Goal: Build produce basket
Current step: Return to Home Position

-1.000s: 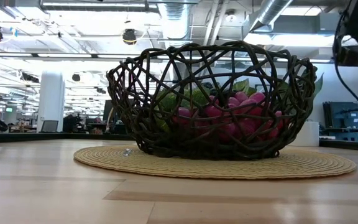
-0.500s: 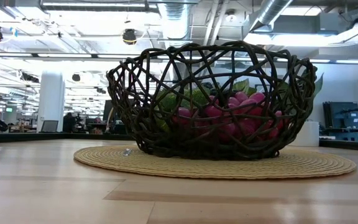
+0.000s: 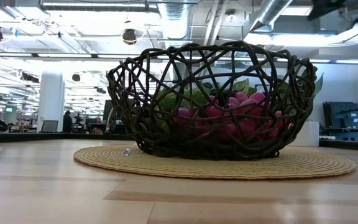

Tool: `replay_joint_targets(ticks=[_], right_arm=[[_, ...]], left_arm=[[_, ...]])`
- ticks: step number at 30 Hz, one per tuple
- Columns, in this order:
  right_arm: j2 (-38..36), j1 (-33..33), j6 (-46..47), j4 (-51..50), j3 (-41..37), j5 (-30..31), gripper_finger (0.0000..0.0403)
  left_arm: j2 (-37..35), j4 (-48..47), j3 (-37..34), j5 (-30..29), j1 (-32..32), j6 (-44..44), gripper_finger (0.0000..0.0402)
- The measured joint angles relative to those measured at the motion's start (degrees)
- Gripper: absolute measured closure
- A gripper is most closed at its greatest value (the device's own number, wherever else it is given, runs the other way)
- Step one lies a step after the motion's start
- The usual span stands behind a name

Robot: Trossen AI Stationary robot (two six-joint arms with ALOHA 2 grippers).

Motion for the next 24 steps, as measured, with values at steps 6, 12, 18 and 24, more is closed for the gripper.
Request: replay_joint_targets(ticks=[6, 12, 18, 24], right_arm=[[-3.91, 3.85, -21.91, 20.43, 0.02, -16.97, 0.0402], [-8.35, 2.76, -34.22, 31.30, 0.13, -48.66, 0.0402], [-10.76, 0.16, -34.81, 32.89, -5.00, -63.06, 0.0402], [-12.91, -5.37, -31.18, 41.47, -16.53, -71.18, 0.0402]], left_arm=[[0.06, -0.12, -0.02, 0.00, 0.00, -0.60, 0.0401], [0.10, -0.26, -0.02, 0.02, 0.00, -1.04, 0.0401], [0.10, -0.28, -0.02, 2.77, 0.00, -1.17, 0.0401], [-0.04, -2.42, -0.02, 4.21, 0.00, -1.38, 0.0401]])
